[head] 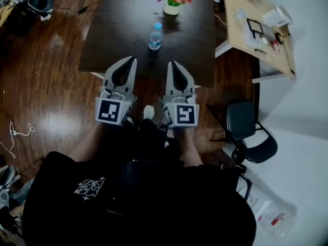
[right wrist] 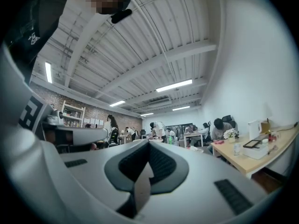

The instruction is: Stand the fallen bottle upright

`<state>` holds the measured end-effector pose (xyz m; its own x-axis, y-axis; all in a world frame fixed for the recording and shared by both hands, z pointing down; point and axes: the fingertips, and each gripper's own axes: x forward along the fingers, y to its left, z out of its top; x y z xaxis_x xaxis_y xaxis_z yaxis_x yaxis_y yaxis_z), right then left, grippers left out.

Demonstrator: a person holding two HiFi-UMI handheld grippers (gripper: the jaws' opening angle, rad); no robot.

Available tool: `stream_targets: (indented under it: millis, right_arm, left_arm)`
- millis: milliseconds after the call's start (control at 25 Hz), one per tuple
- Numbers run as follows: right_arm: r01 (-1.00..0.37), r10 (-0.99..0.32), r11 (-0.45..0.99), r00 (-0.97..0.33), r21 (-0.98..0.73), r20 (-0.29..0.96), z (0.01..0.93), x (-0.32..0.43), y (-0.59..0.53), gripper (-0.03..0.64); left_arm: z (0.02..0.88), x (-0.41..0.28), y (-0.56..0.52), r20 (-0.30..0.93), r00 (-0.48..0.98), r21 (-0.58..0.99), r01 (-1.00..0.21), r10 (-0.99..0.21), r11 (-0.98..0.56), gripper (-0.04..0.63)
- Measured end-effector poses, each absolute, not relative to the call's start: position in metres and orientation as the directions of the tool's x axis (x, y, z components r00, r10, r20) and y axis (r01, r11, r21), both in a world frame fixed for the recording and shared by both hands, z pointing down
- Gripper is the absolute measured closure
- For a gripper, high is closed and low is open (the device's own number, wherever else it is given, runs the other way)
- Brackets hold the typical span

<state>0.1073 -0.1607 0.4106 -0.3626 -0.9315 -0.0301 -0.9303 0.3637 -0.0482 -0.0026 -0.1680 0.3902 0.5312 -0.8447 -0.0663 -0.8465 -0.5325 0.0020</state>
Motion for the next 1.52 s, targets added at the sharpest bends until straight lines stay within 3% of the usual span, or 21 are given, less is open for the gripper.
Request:
stream_targets:
  millis: [840, 1520]
  right_arm:
    - [-0.970, -0.970, 0.239, -0.236, -0.045, -0.064, 0.395, 0.019, 0.047, 0.603]
    - [-0.956, -0.956, 0.289, -0.286, -0.049, -0.061, 0.377, 0.025, 0.111, 0.603]
  left_arm:
    - [0.385, -0.115, 0.032, -0.119, 0.606, 0.024, -0.790, -0.786, -0.613, 0.598]
    - [0.362, -0.090, 0.092, -0.142, 0.603, 0.029, -0.790, -0.785, -0.612, 0.598]
